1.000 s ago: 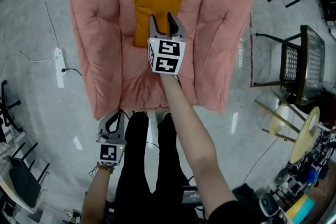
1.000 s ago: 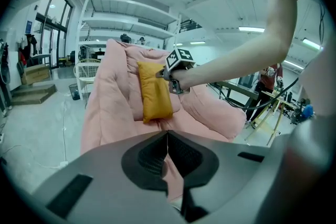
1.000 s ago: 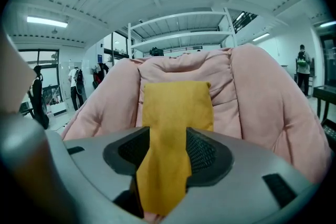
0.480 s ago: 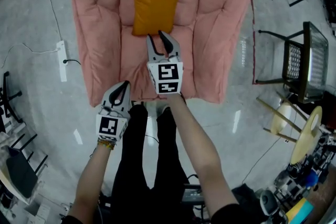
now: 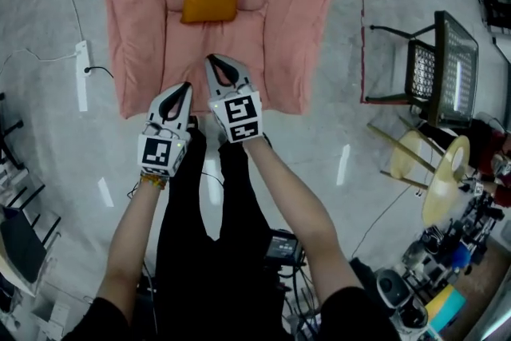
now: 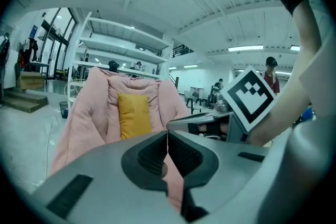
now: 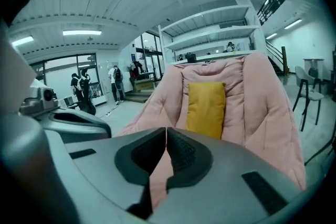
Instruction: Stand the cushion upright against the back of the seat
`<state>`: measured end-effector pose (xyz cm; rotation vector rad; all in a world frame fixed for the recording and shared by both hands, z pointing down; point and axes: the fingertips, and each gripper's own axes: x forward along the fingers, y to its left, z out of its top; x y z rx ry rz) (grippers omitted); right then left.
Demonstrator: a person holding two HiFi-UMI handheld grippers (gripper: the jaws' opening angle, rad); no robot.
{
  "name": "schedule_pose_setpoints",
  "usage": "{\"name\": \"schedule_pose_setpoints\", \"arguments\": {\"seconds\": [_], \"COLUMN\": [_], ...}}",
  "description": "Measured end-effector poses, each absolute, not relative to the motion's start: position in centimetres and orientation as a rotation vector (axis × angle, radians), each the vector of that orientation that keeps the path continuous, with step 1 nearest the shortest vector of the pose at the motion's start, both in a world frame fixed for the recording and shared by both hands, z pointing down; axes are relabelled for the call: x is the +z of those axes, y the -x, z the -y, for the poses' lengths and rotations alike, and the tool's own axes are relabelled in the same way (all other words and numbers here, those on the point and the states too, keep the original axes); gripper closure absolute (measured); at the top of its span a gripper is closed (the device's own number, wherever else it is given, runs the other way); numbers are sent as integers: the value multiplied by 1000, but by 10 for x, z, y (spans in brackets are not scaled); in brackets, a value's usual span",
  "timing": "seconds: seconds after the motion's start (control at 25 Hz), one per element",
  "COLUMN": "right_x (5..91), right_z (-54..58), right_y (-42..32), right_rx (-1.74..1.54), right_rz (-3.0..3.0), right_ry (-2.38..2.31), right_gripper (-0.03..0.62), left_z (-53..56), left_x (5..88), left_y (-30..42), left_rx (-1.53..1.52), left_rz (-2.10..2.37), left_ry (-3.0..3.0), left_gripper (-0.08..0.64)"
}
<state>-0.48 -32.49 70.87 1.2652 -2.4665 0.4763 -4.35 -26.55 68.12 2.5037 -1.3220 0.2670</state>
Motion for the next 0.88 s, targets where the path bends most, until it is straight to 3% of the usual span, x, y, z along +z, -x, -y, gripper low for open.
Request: {"name": "schedule_pose_setpoints", "arguments": {"seconds": [0.44,0.88], "right_x": [568,481], "right_z": [242,196], "right_y": [-16,-32], "right_rx": [397,358], "right_rz": [2586,2655], "right_ry": [-1210,-1241], "right_gripper": [575,577], "left_z": [227,181], "left_x": [568,490], "left_y": [15,-8], "left_rx": [286,328], "left_rz": [1365,1354], "left_ry": [-2586,-2646], "left_gripper": [546,546]}}
